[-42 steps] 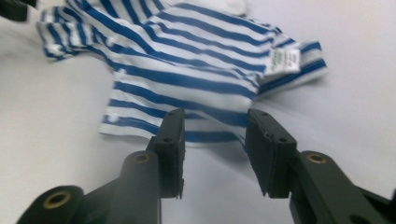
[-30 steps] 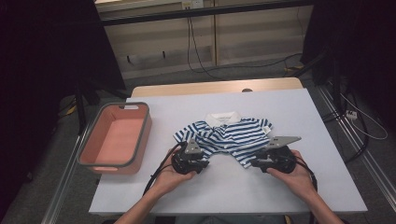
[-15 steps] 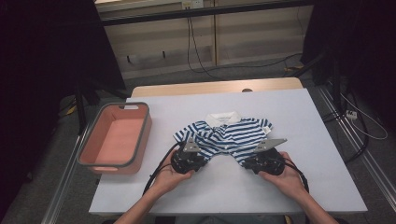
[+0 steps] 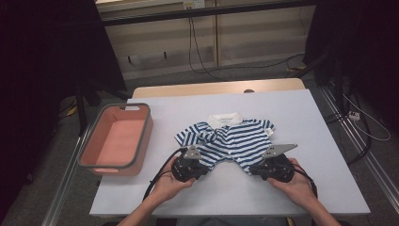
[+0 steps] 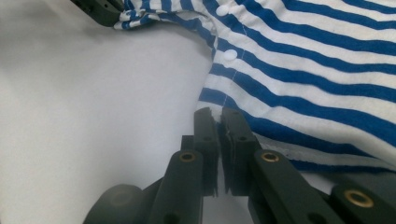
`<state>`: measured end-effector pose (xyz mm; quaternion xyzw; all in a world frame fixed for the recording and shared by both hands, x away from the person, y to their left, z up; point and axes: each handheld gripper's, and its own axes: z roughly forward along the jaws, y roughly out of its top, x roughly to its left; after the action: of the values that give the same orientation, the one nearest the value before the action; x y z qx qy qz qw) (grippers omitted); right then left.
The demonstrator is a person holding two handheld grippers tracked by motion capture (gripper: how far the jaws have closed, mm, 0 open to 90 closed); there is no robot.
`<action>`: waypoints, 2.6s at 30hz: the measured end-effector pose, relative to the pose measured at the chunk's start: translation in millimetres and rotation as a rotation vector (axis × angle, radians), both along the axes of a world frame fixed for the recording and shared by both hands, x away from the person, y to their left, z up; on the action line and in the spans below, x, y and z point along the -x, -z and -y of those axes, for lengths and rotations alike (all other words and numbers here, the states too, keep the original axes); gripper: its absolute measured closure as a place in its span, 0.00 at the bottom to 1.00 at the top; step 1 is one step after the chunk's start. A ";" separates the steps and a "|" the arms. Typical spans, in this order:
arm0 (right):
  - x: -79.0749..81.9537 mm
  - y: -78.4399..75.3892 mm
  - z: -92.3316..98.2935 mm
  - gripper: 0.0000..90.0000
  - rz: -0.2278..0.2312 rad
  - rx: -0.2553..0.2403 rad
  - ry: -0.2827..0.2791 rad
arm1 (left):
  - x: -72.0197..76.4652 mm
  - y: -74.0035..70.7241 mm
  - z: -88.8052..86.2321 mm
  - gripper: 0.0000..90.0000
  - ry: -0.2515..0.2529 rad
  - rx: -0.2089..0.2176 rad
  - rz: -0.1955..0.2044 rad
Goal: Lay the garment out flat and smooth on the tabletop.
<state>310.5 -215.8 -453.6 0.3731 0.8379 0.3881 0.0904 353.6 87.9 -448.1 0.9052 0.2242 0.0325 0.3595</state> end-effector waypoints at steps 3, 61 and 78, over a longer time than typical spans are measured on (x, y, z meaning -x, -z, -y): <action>5.0 -1.2 1.3 0.96 0.000 -0.001 0.000 | 10.8 0.3 2.2 0.97 0.029 -0.001 -0.004; 15.9 -9.0 66.3 0.71 0.051 -0.047 0.244 | 0.2 6.2 -23.3 0.87 -0.057 -0.007 0.041; 7.5 -2.6 60.9 0.98 0.029 0.012 0.243 | 0.0 5.6 -23.3 0.87 -0.058 -0.016 0.039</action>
<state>303.1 -276.7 -451.0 0.4655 0.7874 0.3747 0.1512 353.6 111.2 -453.7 0.9004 0.2431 0.0626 0.3555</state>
